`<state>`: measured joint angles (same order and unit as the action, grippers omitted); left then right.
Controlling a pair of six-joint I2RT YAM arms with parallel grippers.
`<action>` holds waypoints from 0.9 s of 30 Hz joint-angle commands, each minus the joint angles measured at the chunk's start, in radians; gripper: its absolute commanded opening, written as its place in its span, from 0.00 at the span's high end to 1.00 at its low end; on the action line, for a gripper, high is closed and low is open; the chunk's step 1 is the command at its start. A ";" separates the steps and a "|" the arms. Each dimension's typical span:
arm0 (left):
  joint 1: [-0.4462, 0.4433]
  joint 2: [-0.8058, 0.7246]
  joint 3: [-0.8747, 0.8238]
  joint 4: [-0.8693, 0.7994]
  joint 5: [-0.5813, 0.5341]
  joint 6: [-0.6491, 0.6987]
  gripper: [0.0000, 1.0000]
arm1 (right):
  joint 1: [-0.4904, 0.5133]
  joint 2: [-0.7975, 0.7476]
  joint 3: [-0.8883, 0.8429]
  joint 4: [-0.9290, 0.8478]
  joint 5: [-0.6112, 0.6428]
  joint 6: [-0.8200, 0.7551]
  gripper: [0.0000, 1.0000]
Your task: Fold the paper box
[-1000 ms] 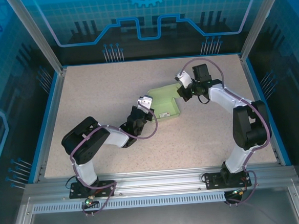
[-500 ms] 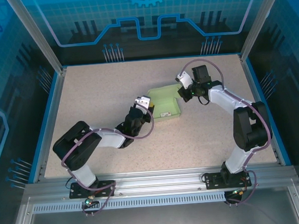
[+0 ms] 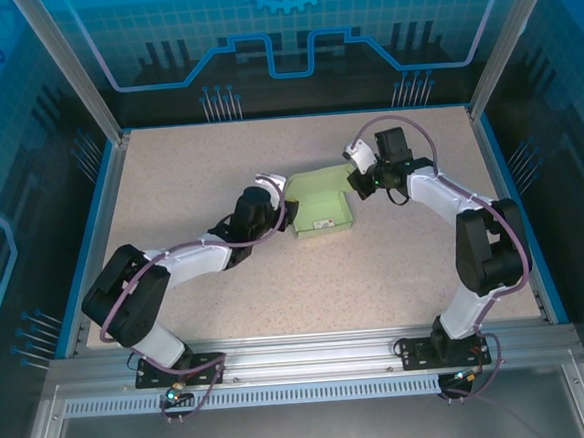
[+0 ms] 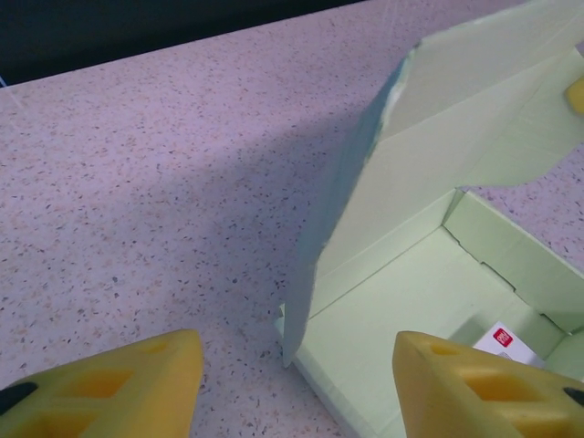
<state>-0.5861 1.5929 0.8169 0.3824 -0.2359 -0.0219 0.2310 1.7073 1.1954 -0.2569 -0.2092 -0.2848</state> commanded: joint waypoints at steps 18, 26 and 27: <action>0.028 0.060 0.151 -0.155 0.099 0.048 0.89 | 0.017 -0.032 -0.008 0.002 0.005 0.023 1.00; 0.018 0.066 0.180 -0.167 0.003 -0.074 1.00 | 0.073 -0.058 0.000 -0.038 0.157 0.192 1.00; 0.013 0.068 0.186 -0.173 -0.023 -0.092 1.00 | 0.091 -0.062 0.000 -0.044 0.189 0.229 1.00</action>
<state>-0.5663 1.6524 0.9619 0.2256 -0.1913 -0.0410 0.2756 1.6871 1.1946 -0.2630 -0.1032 -0.1715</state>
